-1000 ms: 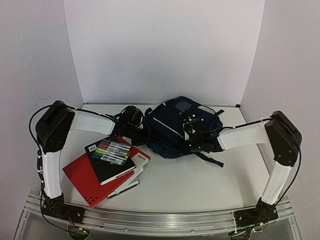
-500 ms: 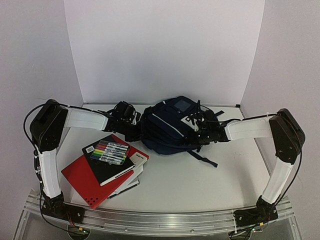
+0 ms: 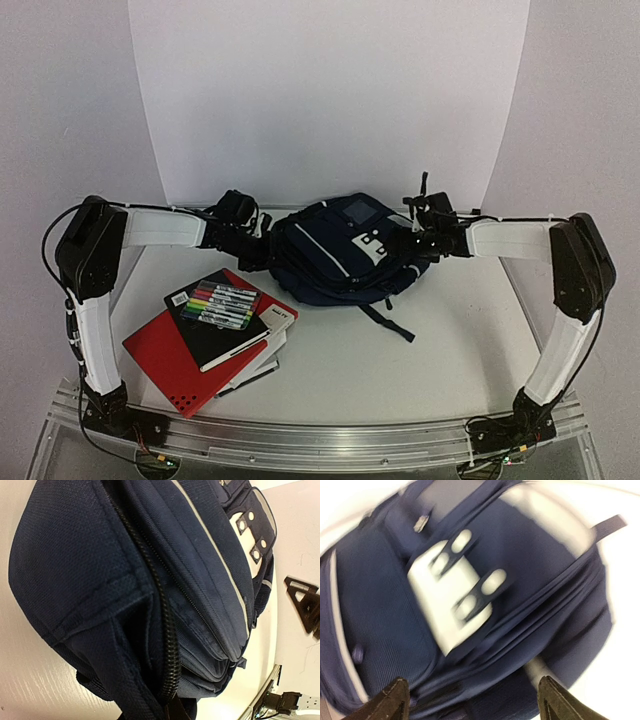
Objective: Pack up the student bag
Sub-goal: Zip the student bag at the center of the board, then unzip the student bag at the center of the board.
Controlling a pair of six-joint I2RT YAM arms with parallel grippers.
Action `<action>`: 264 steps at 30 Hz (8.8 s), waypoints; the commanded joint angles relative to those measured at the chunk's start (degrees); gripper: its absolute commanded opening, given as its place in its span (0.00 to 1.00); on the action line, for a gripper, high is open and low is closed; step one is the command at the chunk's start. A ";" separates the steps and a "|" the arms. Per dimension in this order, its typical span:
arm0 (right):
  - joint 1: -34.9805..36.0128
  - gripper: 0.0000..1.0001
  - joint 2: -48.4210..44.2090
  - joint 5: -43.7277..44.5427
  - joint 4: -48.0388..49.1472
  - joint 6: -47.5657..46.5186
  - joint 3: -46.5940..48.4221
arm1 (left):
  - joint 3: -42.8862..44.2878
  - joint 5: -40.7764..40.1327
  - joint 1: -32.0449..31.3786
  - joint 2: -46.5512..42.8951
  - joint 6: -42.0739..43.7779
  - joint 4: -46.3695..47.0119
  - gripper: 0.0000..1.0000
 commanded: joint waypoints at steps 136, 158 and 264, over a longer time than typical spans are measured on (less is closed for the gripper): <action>17.65 0.00 2.82 9.29 4.92 3.42 9.59 | -6.46 -16.95 -20.63 -10.19 -3.65 20.29 0.55; 15.39 0.00 -1.50 3.44 6.33 11.73 11.77 | -7.97 -16.91 -21.71 -5.54 16.36 25.13 0.31; 12.00 0.00 -4.06 -10.36 8.79 18.19 9.47 | -4.00 -37.40 -23.73 8.11 33.75 43.00 0.41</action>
